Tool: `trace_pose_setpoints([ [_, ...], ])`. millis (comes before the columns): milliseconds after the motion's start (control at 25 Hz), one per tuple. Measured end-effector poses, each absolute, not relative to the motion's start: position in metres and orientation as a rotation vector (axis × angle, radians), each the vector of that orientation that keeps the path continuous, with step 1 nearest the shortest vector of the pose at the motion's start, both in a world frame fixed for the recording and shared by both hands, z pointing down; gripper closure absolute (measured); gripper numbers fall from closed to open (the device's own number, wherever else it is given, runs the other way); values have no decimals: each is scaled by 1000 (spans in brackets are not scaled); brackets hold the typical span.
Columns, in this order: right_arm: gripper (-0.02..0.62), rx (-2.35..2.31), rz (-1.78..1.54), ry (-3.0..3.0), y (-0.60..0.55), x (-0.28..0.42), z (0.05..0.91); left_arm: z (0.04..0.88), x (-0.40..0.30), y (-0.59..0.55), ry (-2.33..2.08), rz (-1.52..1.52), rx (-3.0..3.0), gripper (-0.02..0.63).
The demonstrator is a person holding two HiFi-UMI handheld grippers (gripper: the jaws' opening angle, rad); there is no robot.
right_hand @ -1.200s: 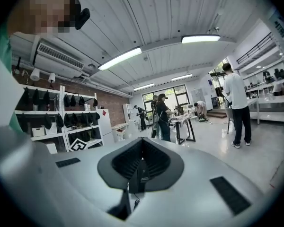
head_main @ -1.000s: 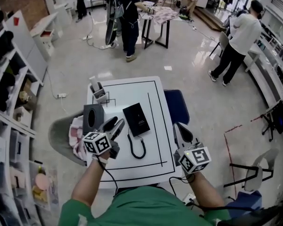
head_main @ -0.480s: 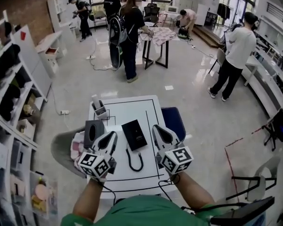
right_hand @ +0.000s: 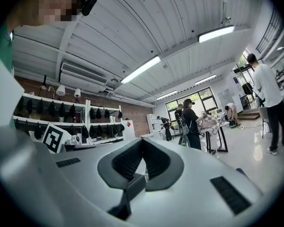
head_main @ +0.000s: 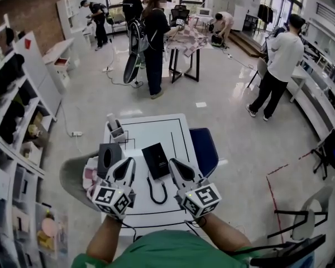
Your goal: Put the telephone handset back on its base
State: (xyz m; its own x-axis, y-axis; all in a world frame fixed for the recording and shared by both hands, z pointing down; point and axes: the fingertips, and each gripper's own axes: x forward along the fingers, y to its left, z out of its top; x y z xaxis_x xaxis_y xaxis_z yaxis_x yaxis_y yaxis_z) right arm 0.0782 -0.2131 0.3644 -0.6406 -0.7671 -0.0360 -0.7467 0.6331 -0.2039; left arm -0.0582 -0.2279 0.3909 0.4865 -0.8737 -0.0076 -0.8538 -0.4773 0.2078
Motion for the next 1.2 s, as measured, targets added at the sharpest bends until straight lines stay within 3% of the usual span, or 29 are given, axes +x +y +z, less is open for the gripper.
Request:
trace_pose_setpoints([
  [1200, 572, -1467, -72, 2693, -227, 117, 363, 391, -48, -230, -1529, -160, 2589, 583],
])
